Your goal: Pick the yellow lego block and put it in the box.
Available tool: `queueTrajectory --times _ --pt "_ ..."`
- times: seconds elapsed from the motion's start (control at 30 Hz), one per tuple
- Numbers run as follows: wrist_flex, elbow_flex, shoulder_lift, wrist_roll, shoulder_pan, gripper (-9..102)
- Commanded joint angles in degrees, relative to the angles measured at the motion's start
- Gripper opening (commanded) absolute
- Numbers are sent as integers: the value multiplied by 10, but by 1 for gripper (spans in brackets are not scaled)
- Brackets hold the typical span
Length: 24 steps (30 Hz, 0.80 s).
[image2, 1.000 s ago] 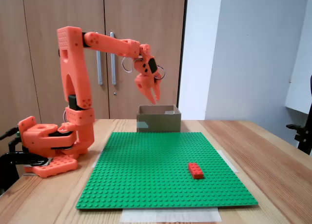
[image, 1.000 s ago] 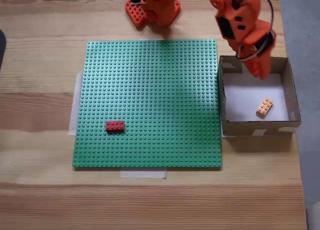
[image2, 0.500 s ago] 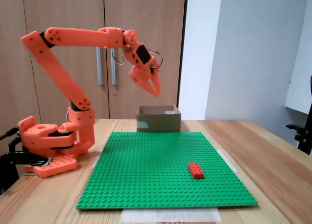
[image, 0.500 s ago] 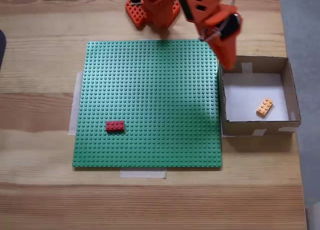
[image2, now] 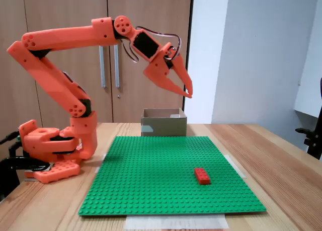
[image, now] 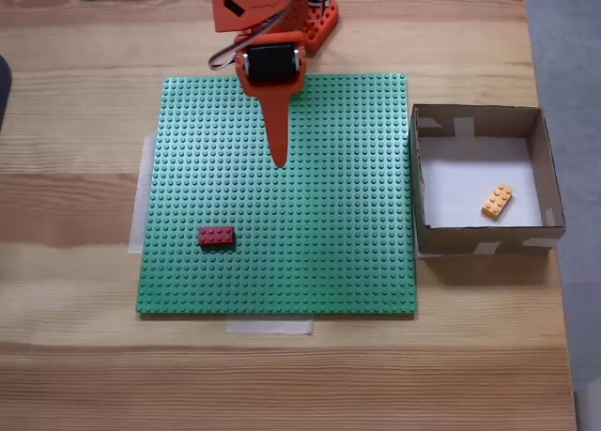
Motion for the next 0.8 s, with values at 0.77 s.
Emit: queueTrajectory --times 0.77 --pt "-33 472 443 35 66 -1"
